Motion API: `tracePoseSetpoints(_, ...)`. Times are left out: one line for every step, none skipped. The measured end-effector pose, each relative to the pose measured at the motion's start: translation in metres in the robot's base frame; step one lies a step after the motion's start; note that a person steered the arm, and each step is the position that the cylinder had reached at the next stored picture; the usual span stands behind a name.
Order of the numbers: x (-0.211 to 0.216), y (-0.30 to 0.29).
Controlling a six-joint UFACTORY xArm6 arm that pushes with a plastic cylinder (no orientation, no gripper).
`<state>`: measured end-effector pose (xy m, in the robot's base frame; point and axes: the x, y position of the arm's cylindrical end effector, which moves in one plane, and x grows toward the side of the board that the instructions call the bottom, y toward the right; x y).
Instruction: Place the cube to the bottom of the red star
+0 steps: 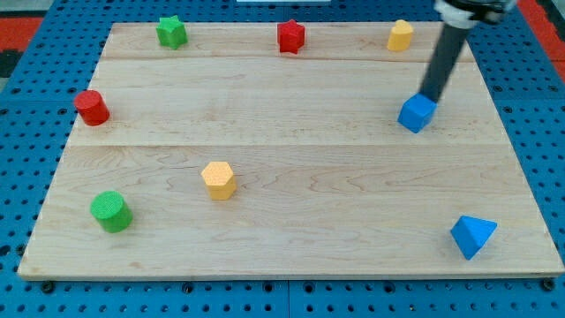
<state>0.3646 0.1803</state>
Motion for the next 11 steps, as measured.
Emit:
tracePoseSetpoints(0.01,0.052)
tracePoseSetpoints(0.045,0.082)
tracePoseSetpoints(0.055,0.008)
tracePoseSetpoints(0.038,-0.067)
tracePoseSetpoints(0.009,-0.109)
tracePoseSetpoints(0.02,-0.071)
tracePoseSetpoints(0.035,-0.018)
tracePoseSetpoints(0.013,-0.007)
tracePoseSetpoints(-0.022,-0.022)
tracePoseSetpoints(-0.017,-0.055)
tracePoseSetpoints(0.01,-0.034)
